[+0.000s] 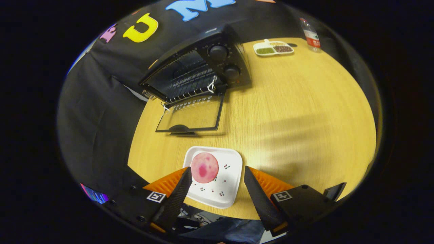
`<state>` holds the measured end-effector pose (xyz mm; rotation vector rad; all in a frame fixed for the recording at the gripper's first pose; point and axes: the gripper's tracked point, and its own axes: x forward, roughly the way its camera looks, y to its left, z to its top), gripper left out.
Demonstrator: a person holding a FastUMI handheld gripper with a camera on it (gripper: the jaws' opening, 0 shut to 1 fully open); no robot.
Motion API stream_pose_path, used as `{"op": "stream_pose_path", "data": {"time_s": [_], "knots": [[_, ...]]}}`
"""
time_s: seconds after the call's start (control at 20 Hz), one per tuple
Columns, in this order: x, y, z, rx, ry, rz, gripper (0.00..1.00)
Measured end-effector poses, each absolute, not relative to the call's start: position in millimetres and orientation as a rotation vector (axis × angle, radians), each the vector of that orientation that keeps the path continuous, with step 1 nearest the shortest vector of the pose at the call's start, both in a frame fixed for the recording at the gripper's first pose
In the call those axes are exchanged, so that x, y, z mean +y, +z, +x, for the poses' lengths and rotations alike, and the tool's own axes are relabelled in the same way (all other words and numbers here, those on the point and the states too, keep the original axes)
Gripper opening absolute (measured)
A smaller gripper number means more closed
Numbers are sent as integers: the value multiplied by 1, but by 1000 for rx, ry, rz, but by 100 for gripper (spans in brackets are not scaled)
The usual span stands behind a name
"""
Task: Open the toaster oven, put the food inside, and close the toaster oven door.
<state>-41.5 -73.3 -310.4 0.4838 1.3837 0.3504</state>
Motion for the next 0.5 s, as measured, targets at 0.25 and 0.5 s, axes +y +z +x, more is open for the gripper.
{"op": "stream_pose_path", "data": {"time_s": [0.25, 0.5], "knots": [[-73, -334, -59, 1531, 378, 471, 88], [-66, -355, -72, 1612, 380, 454, 76]]}}
